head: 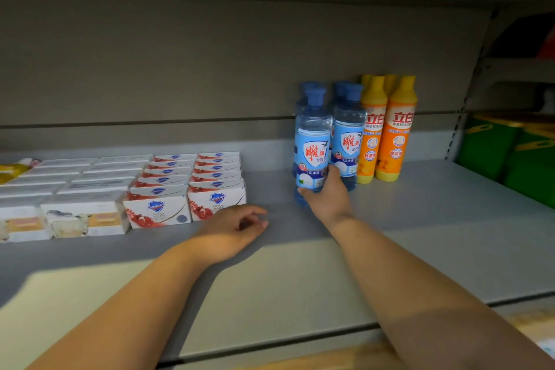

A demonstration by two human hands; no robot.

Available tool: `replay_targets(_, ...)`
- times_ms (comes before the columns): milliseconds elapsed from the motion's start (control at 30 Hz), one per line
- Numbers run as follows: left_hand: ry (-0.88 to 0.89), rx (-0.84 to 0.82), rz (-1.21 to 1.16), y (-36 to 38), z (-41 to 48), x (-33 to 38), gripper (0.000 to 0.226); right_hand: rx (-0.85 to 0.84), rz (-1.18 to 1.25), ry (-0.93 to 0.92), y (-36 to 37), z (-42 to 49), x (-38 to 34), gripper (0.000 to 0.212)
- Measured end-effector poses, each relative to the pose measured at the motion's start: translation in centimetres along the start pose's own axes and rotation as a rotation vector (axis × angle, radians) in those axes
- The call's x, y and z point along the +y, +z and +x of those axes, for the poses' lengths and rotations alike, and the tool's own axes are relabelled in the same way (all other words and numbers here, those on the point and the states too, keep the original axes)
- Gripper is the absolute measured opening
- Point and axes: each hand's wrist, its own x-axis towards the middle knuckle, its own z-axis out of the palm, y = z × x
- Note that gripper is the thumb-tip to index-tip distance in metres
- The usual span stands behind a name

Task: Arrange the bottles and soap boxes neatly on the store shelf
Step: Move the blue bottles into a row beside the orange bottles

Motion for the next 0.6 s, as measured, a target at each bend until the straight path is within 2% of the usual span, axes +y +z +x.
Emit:
replay_targets(200, 0.010, -0.008, -0.048, -0.1, 0.2, -0.4, 0.017, 0.142, -0.346, 0.010, 0.8, 2.3, 0.7, 0.069)
replay_targets(600, 0.008, -0.028, -0.032, -0.1, 0.8, -1.2, 0.013, 0.263, -0.404, 0.057, 1.5, 3.1, 0.8, 0.065)
